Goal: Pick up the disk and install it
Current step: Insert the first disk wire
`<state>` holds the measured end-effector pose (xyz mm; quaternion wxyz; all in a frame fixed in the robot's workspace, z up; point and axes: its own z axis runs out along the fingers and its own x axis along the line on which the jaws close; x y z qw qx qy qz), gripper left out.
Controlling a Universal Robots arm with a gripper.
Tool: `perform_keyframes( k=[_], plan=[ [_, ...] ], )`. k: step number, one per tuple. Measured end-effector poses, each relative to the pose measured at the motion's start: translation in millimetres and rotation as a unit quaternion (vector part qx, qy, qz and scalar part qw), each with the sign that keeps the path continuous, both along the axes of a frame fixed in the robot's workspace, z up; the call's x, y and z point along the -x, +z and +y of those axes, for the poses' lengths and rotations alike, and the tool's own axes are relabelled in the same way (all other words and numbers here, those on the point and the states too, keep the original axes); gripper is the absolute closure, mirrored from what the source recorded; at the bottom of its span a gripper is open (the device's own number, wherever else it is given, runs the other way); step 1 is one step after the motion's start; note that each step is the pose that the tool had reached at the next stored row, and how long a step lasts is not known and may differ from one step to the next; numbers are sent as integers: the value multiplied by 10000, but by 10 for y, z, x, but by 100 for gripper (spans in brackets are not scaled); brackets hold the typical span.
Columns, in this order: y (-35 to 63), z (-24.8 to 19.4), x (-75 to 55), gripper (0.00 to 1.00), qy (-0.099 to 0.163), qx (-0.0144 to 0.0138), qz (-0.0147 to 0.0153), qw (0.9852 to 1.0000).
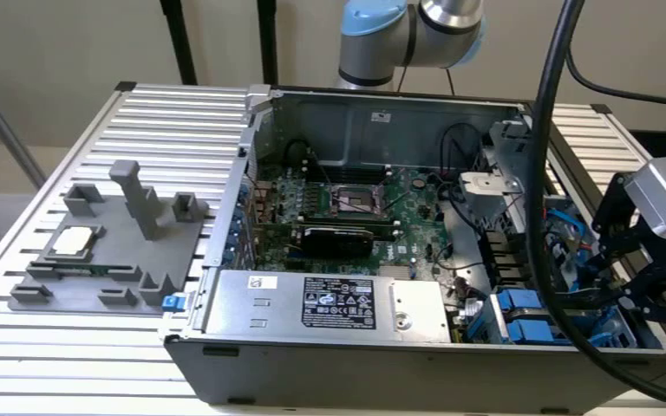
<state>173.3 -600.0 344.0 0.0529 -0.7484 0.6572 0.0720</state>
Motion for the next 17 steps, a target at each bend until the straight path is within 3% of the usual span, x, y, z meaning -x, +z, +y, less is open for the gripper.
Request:
perform_keyframes(
  k=[17],
  plan=[
    [53, -5, -6, 0, 126, -3, -11, 9999]
  ],
)
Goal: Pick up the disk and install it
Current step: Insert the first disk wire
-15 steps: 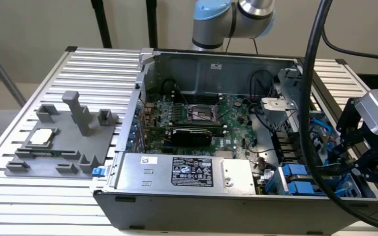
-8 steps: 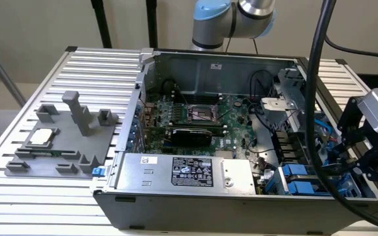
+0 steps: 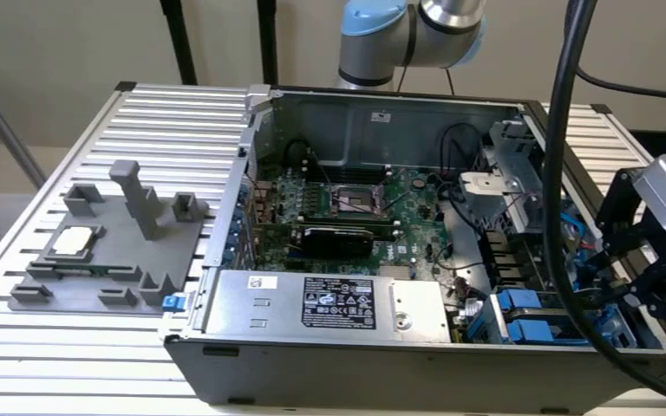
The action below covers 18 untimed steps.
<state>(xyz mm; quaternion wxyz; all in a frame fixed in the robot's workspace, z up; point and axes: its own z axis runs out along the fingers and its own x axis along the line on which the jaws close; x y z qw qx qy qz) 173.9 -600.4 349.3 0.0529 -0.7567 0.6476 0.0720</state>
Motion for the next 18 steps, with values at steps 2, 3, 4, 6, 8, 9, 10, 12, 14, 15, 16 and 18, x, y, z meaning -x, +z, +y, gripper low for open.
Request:
perform_keyframes(
  k=[2, 3, 4, 6, 8, 9, 10, 12, 14, 15, 16, 18],
  plan=[
    [-1, -1, 0, 100, 18, -1, -4, 10000],
    [-1, -2, 0, 100, 27, -1, -7, 10000],
    [0, -3, 0, 100, 36, 0, -8, 10000],
    [0, -4, 0, 100, 53, 0, -11, 10000],
    [0, -6, 0, 100, 68, 0, -14, 10000],
    [1, -7, 0, 100, 74, 0, -15, 10000],
    [0, -8, 0, 100, 79, -1, -16, 10000],
    [1, -10, 0, 100, 89, -1, -17, 10000],
    [3, -11, 2, 100, 96, -1, -18, 10000],
    [3, -12, 10, 100, 96, -2, -19, 10000],
    [5, -12, 22, 100, 98, -1, -19, 10000],
    [8, -12, 63, 100, 98, 2, -19, 10000]
  ],
)
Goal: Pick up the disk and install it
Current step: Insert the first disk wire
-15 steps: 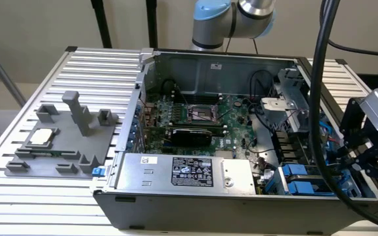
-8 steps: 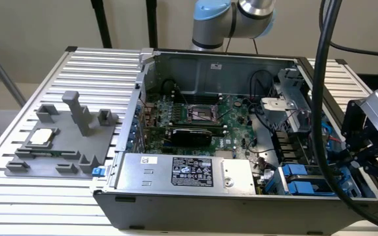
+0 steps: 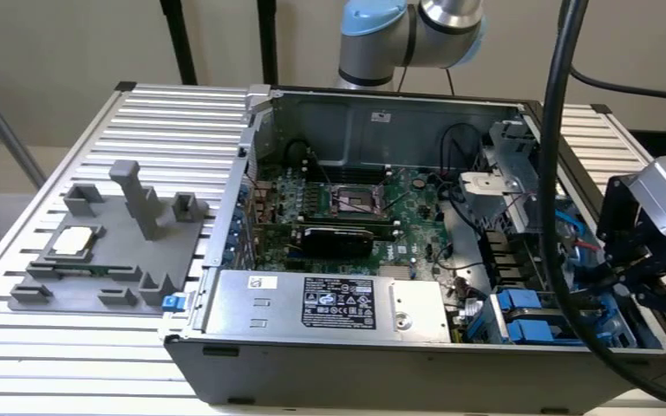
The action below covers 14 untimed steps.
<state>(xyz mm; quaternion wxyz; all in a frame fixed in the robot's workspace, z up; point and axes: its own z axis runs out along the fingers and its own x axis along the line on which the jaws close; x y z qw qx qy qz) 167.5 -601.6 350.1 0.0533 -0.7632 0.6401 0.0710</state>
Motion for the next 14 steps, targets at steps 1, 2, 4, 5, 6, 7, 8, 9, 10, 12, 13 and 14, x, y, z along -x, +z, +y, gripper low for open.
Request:
perform_keyframes(
  k=[1, 2, 4, 5, 6, 7, 8, 9, 10, 12, 13, 14],
  plan=[
    [0, 0, 27, 100, 0, 4, 0, 10000],
    [1, 0, 54, 100, 0, 10, 0, 10000],
    [1, 1, 107, 100, 0, 29, 2, 10000],
    [0, 0, 129, 100, -1, 41, 7, 10000],
    [1, 1, 148, 100, -1, 54, 14, 10000],
    [0, 2, 162, 100, 0, 73, 24, 10000],
    [-2, 2, 172, 100, -1, 95, 38, 9999],
    [-4, 3, 180, 100, -4, 119, 52, 9999],
    [-8, 4, 184, 100, -10, 138, 63, 9999],
    [-17, 4, 189, 100, -40, 174, 82, 9998],
    [-22, 3, 190, 100, -66, 187, 89, 9998],
    [-26, 4, 191, 100, -104, 201, 95, 9997]
  ],
)
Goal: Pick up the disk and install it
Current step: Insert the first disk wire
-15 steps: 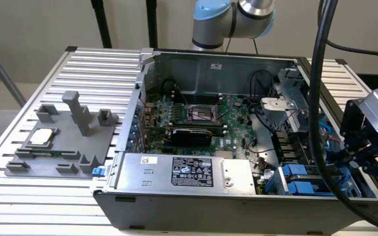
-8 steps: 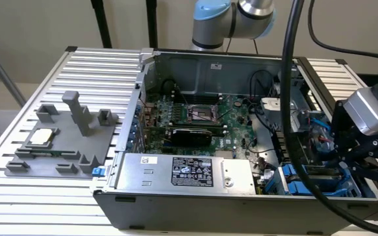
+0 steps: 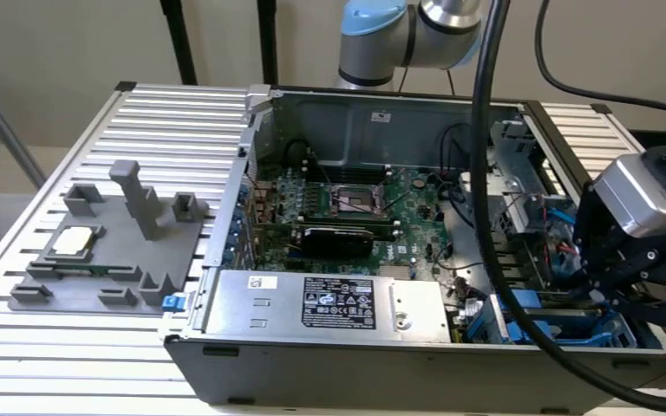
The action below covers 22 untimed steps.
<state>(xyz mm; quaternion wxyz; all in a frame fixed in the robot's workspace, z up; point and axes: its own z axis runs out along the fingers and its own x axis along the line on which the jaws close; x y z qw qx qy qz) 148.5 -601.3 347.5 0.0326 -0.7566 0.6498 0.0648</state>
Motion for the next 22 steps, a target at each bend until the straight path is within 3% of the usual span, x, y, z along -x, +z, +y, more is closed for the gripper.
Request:
perform_keyframes(
  k=[5, 13, 22],
  plan=[
    [-15, 0, 0, 100, -257, 32, 22, 9997],
    [-39, 2, 0, 100, -665, 31, 68, 9978],
    [-54, 38, 0, 100, -897, 35, 72, 9959]
  ],
)
